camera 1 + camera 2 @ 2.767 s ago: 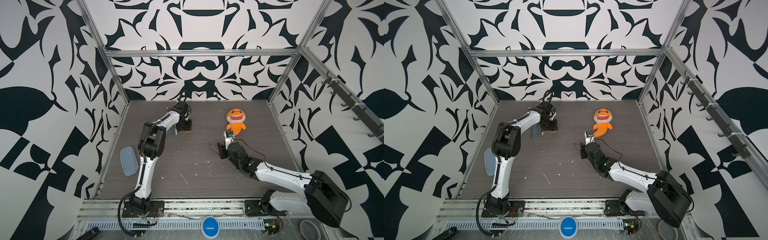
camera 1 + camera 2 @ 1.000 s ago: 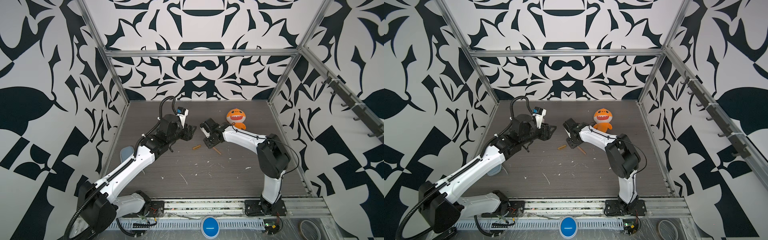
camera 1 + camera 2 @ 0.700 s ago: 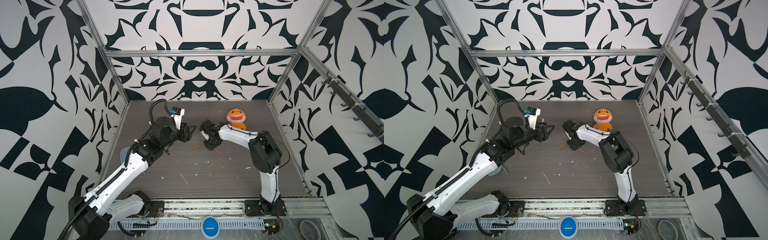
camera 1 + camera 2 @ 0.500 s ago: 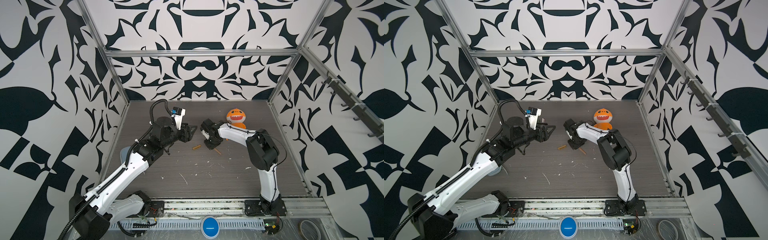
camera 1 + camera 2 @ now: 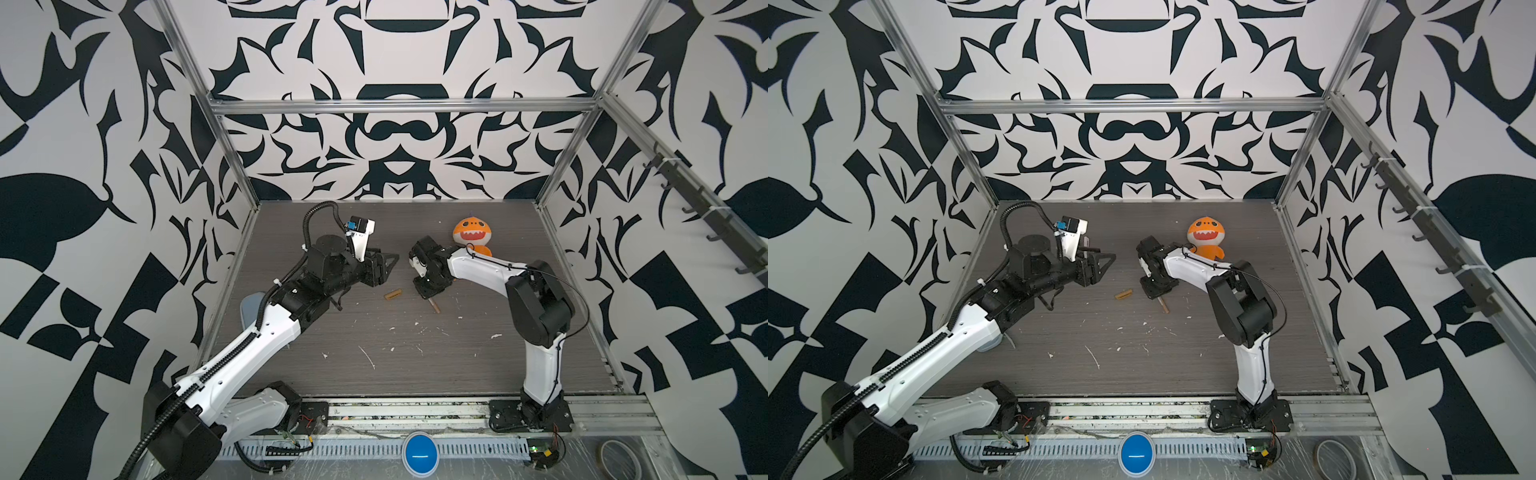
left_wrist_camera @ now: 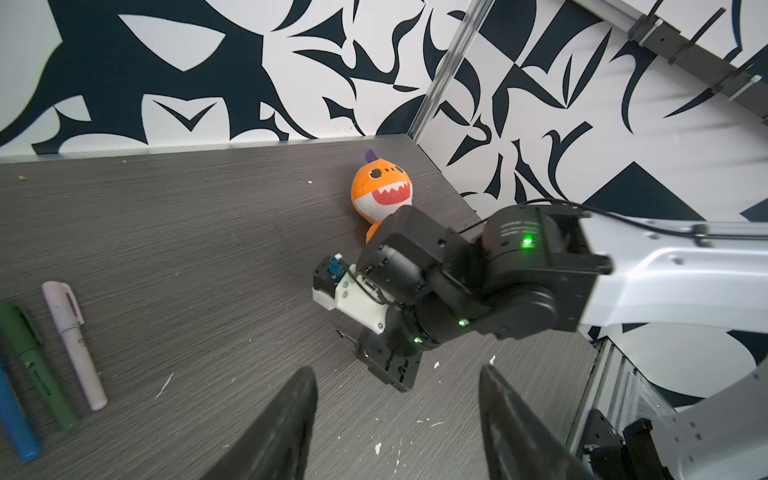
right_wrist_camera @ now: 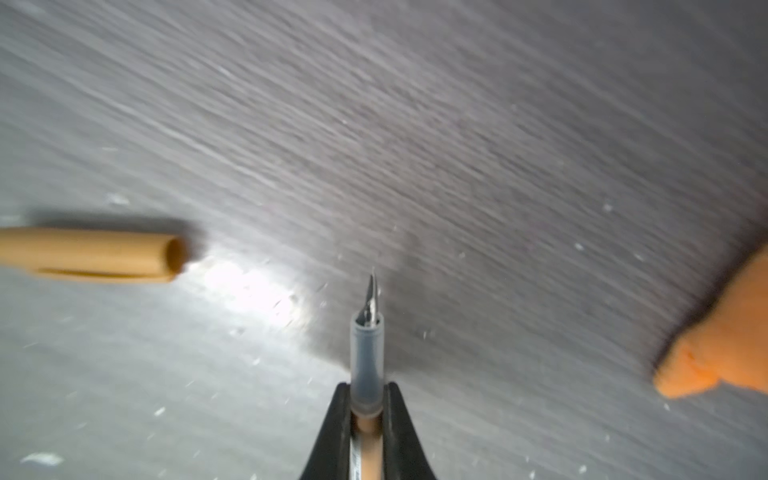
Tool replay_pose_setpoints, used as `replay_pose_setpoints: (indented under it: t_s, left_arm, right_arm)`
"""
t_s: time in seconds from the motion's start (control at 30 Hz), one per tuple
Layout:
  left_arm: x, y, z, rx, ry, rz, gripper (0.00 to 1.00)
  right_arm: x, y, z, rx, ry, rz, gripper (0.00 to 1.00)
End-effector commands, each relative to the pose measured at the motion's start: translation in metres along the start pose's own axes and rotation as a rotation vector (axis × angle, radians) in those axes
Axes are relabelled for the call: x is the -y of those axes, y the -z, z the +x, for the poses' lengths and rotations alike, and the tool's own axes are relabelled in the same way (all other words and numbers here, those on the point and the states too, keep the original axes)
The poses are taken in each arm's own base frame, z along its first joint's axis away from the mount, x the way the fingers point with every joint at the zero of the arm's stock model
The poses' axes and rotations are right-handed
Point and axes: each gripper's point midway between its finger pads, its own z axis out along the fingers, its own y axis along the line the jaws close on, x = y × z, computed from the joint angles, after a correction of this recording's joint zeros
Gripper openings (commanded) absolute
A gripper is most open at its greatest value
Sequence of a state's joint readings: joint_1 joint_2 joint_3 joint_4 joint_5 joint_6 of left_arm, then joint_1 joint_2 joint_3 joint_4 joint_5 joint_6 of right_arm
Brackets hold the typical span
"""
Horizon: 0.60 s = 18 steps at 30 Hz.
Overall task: Insert the pens into the pen caps
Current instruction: 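Lift the brown pen upright with the right gripper while the left gripper approaches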
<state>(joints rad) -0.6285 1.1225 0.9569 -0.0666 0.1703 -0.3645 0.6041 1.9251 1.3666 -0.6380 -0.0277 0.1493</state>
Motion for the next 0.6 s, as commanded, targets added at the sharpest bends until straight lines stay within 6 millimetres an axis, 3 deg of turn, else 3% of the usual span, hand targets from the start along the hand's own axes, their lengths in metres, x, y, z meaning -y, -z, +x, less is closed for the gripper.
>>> replay_pose_setpoints:
  t_s: [0.0, 0.23, 0.57]
  left_arm:
    - [0.003, -0.006, 0.001, 0.004, 0.012, 0.034, 0.64]
    - [0.012, -0.009, 0.007, 0.037, -0.009, 0.119, 0.63]
    - [0.057, -0.012, 0.021, -0.015, -0.006, 0.431, 0.61]
  right_arm:
    - [-0.018, 0.056, -0.036, 0.234, -0.062, -0.1, 0.08]
    - [-0.032, 0.127, -0.043, 0.505, -0.119, -0.233, 0.07]
    - [-0.053, 0.252, -0.043, 0.926, -0.171, -0.482, 0.08]
